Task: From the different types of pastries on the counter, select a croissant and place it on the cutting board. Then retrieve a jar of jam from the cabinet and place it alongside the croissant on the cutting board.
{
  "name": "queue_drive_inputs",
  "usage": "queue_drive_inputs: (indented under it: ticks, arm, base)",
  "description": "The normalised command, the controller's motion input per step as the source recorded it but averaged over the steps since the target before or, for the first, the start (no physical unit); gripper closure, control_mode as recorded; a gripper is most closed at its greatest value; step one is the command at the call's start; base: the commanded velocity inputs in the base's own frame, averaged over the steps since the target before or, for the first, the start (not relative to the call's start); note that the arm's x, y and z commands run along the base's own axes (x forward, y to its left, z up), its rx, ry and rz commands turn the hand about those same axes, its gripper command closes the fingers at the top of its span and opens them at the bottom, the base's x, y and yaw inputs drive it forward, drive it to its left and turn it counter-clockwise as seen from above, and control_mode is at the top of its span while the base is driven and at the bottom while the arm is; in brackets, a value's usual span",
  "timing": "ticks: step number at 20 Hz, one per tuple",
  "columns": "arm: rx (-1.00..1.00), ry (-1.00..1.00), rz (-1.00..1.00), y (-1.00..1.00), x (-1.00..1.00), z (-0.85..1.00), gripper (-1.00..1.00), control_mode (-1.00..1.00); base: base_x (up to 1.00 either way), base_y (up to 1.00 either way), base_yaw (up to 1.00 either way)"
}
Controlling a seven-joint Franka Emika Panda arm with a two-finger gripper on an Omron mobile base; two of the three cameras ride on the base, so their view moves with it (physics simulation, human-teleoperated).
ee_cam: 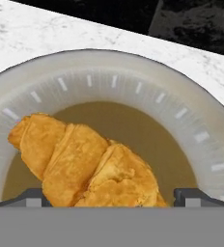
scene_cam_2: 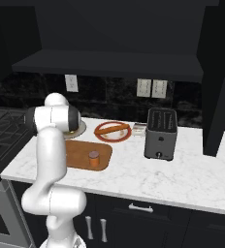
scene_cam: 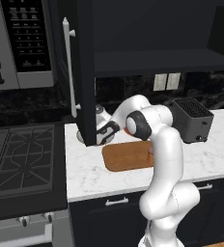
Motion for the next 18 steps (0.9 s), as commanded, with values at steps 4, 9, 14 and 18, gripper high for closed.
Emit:
queue_drive_inputs:
  ticks: [4, 9, 14, 18]
  arm:
    - [0.01, 0.0, 0.0, 0.0, 0.14, -0.07, -1.0, -1.0]
    - [0.0, 0.04, 0.0, 0.14, 0.09, -0.1, 1.0, -1.0]
    - [0.0, 0.04, 0.0, 0.02, 0.0, -0.14, 1.0, -1.0]
    - [0.07, 0.02, -0.05, -0.04, -0.33, 0.36, 1.0, -1.0]
  base:
    - [0.0, 0.0, 0.0]
    - [0.0, 0.0, 0.0]
    - [0.0, 0.0, 0.0]
    - [0.0, 0.0, 0.0]
